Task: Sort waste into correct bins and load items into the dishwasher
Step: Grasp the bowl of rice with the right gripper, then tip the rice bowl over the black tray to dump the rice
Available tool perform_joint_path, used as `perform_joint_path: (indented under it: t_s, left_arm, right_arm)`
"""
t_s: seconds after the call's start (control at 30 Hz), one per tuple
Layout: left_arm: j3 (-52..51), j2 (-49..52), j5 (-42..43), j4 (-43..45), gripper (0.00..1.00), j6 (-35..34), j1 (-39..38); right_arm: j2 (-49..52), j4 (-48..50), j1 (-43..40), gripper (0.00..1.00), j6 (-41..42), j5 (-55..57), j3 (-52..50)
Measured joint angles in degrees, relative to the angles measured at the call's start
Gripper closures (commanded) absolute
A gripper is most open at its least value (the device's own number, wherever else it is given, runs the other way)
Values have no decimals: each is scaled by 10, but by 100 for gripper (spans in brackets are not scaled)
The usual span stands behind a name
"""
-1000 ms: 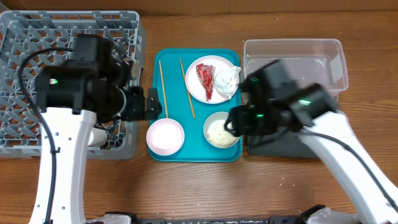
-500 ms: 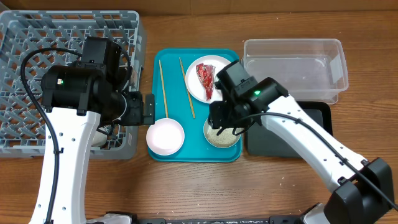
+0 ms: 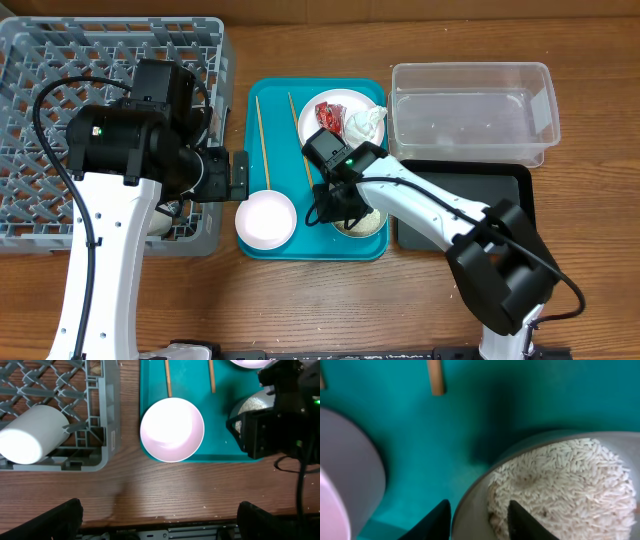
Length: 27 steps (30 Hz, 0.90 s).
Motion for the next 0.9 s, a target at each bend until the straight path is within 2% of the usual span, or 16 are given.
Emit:
perform_joint_path:
  t_s: [0.17,0.3,0.57,0.77,0.9]
  left_arm:
    - [0,0,0,0,0,0,0]
    - [0,0,0,0,0,0,0]
    - [0,0,-2,0,0,0,0]
    - [0,0,-2,0,0,0,0]
    - [0,0,-2,0,0,0,0]
  right_arm:
    - [16,10,0,81,22,1,0]
    - [17,10,0,96,30,3,0]
    - [2,-33,0,96,41,3,21]
    - [-65,-47,-26,96,35,-109,46]
    - [-149,-88,-92,96,16,-193,58]
